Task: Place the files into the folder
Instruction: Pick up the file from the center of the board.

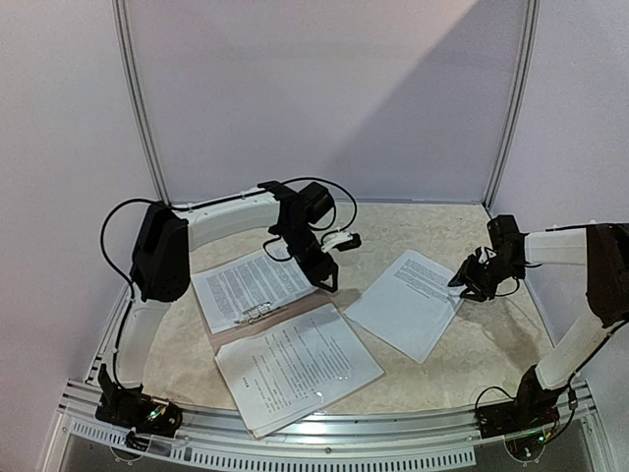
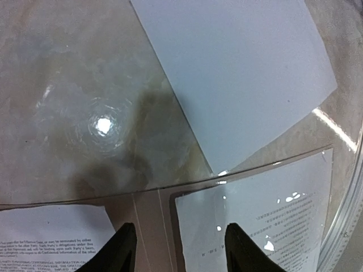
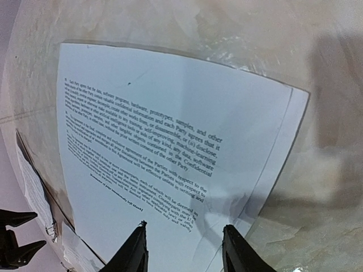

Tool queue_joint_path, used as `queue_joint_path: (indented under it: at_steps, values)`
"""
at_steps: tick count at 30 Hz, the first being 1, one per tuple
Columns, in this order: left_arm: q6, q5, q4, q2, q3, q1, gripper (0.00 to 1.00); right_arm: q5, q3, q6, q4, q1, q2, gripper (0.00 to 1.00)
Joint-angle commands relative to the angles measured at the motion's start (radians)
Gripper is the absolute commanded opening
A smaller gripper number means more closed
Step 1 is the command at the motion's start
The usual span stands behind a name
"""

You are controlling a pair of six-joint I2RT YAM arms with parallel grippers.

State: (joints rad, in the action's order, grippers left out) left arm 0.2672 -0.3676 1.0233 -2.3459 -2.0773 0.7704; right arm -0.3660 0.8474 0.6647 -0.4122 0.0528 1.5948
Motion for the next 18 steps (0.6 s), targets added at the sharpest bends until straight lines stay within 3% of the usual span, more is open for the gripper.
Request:
queue_joint_path:
  at_steps: [1,12,18]
  values:
    - [-0.050,-0.021,-0.038,-0.073,-0.024,0.031,0.55,-0.021,-0.036,-0.006,0.026,-0.026,0.014,0.45]
    - [-0.069,-0.030,-0.045,-0.148,-0.021,0.033,0.55,-0.075,-0.099,0.003,0.118,-0.033,0.044,0.45]
    - [-0.069,-0.027,-0.058,-0.177,-0.025,0.033,0.55,-0.184,-0.141,0.032,0.236,-0.044,0.059,0.45]
